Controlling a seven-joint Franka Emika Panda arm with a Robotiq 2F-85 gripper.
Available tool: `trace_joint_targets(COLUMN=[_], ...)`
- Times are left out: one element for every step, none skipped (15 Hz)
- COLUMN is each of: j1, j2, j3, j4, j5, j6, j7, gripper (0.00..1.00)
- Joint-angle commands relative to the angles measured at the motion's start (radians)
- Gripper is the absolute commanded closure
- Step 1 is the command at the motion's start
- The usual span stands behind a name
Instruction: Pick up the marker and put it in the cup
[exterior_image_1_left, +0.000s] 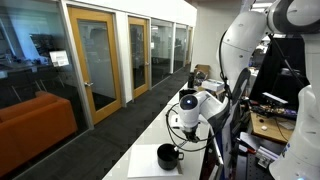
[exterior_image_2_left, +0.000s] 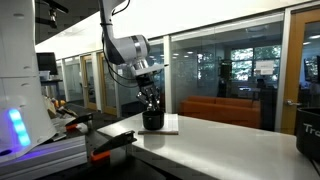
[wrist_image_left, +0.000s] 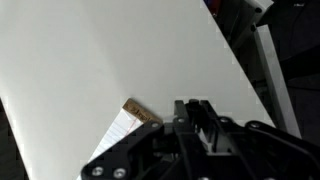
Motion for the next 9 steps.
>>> trace_joint_targets(j1=[0.04,0.017,0.026,0.03,0.037,0.042,0.049,0.053,0.056], j2=[0.054,0.064,0.072,0.079,0.084,0.09,0.095,0.099,0.104], j3=[-0.02,0.012,0.016,0.021,0.027,0.032,0.037,0.044,0.05], j4=[0.066,0.088,0.113,0.132,0.151,0.168,0.18,0.186,0.19], j5=[-0.058,-0.072,-0.087,-0.105,-0.128,-0.153,-0.186,-0.215,-0.248], j6=[-0.062,-0.091,-0.121,-0.141,-0.166,-0.19,-0.212,-0.236,-0.256], j7=[0.05,0.057,0.066,0.077,0.092,0.105,0.124,0.138,0.158], gripper=[0.95,0.95,0.95,0.95,0.95,0.95,0.95,0.95,0.95])
